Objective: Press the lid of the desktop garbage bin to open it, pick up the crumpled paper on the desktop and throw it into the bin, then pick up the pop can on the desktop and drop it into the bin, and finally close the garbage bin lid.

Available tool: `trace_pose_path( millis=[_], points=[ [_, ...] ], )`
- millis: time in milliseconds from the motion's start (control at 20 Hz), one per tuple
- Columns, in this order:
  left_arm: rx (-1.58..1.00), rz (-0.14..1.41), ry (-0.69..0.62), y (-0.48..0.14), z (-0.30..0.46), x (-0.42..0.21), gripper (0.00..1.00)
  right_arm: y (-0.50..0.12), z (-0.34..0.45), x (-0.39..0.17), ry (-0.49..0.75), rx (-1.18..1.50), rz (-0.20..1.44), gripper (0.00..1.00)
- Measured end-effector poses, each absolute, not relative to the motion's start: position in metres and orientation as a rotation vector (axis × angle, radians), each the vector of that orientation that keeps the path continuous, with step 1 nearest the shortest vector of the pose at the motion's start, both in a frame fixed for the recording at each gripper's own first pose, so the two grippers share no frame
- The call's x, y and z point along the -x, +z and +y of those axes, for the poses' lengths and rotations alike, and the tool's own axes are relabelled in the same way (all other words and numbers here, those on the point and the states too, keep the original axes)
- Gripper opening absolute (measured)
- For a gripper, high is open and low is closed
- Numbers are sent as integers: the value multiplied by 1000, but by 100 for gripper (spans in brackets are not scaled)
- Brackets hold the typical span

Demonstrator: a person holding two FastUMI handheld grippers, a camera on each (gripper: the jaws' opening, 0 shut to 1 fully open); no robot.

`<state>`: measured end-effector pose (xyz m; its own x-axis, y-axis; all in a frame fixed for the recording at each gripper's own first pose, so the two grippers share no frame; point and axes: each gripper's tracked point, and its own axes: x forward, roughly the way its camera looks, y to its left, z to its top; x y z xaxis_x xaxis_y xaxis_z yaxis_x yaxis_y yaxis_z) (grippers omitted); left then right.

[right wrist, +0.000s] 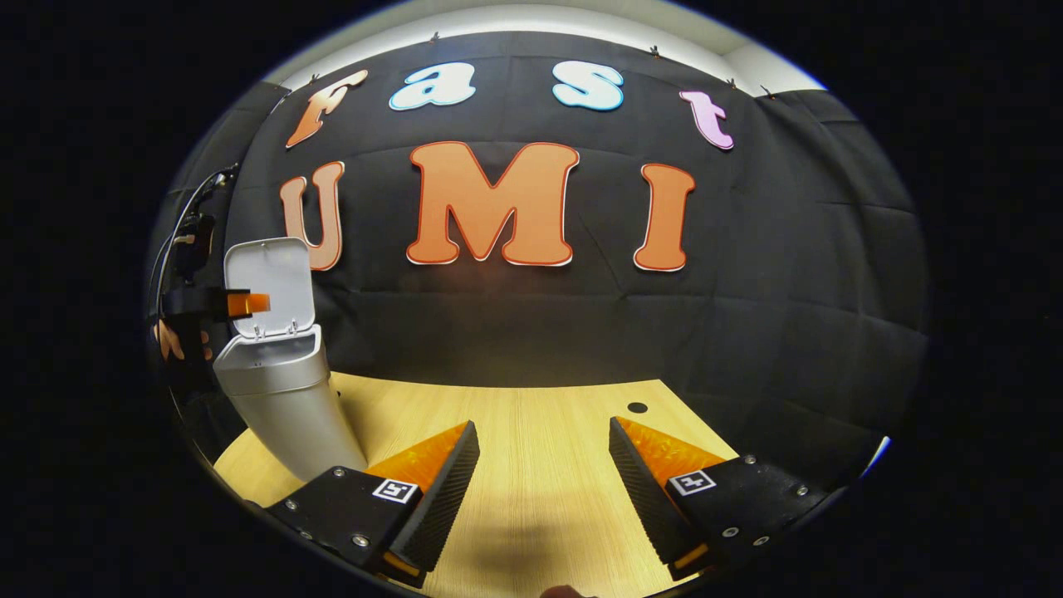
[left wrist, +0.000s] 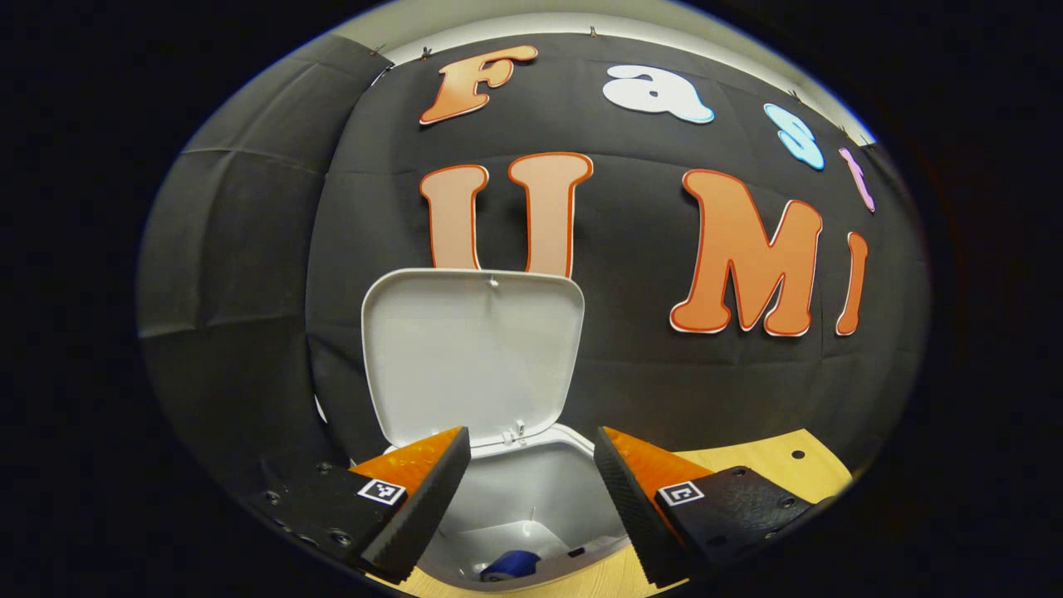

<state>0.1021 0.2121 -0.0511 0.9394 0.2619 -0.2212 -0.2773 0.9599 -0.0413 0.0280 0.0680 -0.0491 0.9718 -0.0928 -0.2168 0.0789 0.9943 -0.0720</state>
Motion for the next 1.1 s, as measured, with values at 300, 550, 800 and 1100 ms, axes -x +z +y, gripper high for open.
trace_pose_path(
  millis=[300, 550, 800, 1100],
  points=[
    [67, 141, 284, -5, 223, -114, 94, -42, 70, -28, -81, 65, 214, 94],
    [0, 71, 296, 43, 232, -134, 94, -35, 72, -33, -69, 74, 199, 94],
    [-3, 36, 316, 65, 246, -155, 93, -29, 69, -36, -70, 77, 185, 94],
    [-7, 62, 369, 73, 282, -192, 93, -27, 66, -42, -77, 73, 182, 93]
  ],
)
